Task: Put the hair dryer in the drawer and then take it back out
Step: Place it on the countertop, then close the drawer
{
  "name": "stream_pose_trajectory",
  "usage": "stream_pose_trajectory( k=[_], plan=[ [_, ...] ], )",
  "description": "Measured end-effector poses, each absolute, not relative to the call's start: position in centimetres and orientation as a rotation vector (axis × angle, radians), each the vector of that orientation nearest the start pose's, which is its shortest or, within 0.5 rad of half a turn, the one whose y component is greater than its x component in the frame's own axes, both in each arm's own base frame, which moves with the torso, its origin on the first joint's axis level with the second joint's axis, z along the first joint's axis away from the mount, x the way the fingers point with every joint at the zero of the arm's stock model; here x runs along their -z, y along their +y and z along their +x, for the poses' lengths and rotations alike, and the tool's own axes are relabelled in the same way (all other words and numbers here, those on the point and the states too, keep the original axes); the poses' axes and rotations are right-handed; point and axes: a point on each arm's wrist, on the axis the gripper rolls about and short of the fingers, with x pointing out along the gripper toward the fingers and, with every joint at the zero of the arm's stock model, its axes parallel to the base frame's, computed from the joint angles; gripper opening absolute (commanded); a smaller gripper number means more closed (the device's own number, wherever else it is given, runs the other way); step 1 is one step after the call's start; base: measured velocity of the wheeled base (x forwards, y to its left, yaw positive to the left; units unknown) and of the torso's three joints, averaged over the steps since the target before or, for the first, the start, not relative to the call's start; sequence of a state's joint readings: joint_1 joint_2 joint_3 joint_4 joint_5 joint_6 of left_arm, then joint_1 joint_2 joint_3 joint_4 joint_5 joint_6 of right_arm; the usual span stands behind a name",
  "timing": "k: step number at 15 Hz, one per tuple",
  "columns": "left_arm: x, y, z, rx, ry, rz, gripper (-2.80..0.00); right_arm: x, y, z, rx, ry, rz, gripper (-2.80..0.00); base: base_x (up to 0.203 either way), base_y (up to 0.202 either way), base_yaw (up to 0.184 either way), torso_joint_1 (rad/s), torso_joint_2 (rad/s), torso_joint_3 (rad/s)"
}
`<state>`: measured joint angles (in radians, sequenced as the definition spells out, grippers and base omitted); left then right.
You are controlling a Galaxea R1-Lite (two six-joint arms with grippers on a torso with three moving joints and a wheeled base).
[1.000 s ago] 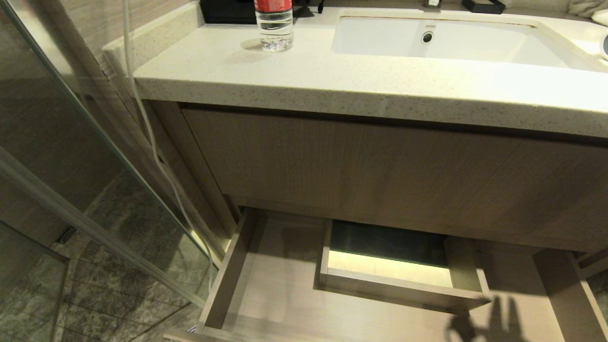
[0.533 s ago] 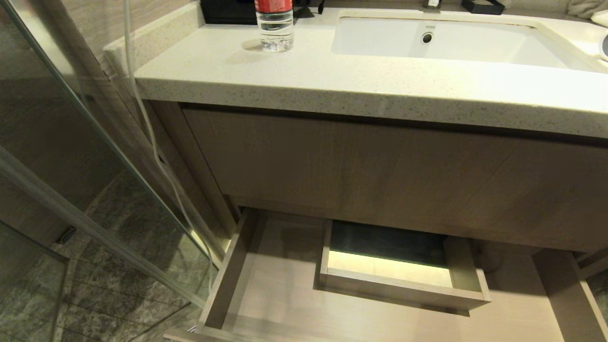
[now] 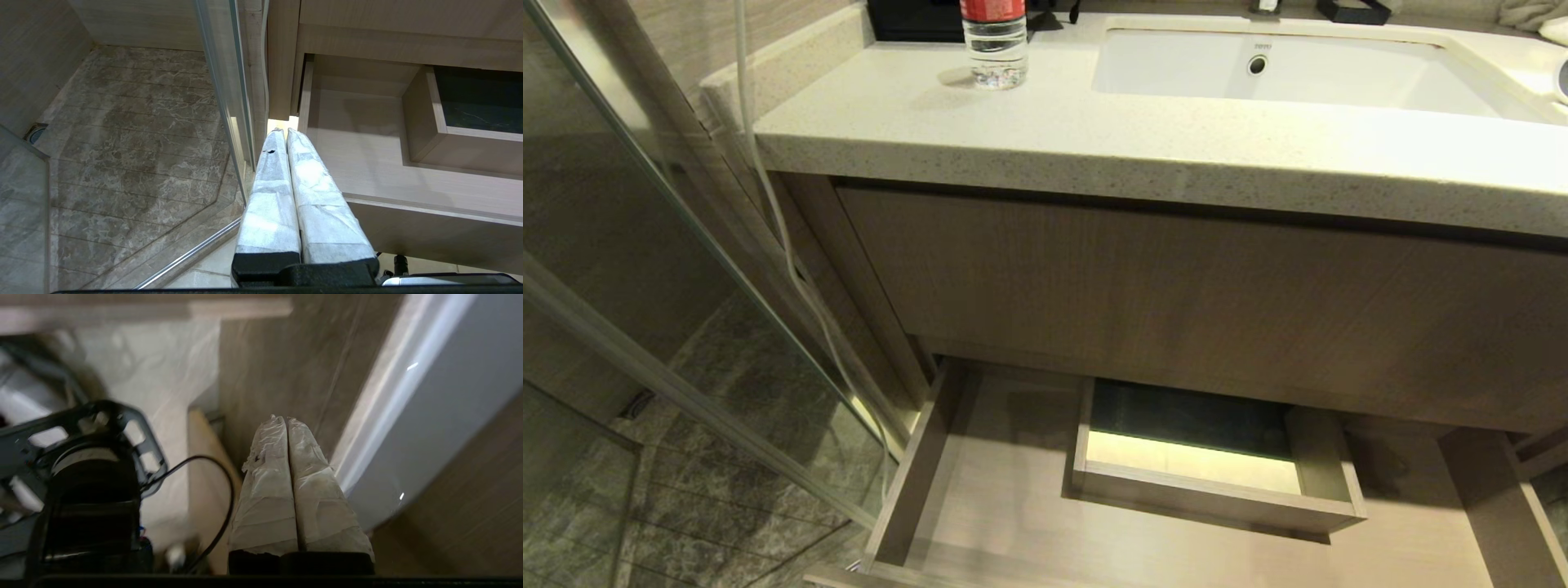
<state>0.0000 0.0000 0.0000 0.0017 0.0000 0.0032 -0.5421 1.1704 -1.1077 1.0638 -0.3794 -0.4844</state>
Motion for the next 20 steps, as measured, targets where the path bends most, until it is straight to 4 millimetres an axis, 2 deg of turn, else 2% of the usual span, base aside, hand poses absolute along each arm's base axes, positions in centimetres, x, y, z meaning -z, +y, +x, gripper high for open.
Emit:
stream_pose_trajectory(
  k=[3, 7, 11, 20],
  plan=[
    [-7.5, 0.0, -2.3, 0.000, 0.002, 0.003, -2.80, -22.5, -8.2, 11.0, 0.487, 1.498, -0.230, -2.80, 0.000, 0.000, 0.000, 0.000, 0.00, 0.000],
    [-7.5, 0.0, -2.3, 0.000, 0.002, 0.003, -2.80, -19.4, -11.0, 13.0, 0.475, 1.654, -0.137, -2.80, 0.000, 0.000, 0.000, 0.000, 0.00, 0.000],
    [-7.5, 0.0, -2.3, 0.000, 0.002, 0.003, -2.80, -15.8, -12.9, 14.0, 0.506, 1.746, -0.117, -2.80, 0.000, 0.000, 0.000, 0.000, 0.00, 0.000],
    [-7.5, 0.0, -2.3, 0.000, 0.002, 0.003, -2.80, -7.4, -15.7, 15.4, 0.459, 1.943, -0.058, -2.80, 0.000, 0.000, 0.000, 0.000, 0.00, 0.000]
  ],
)
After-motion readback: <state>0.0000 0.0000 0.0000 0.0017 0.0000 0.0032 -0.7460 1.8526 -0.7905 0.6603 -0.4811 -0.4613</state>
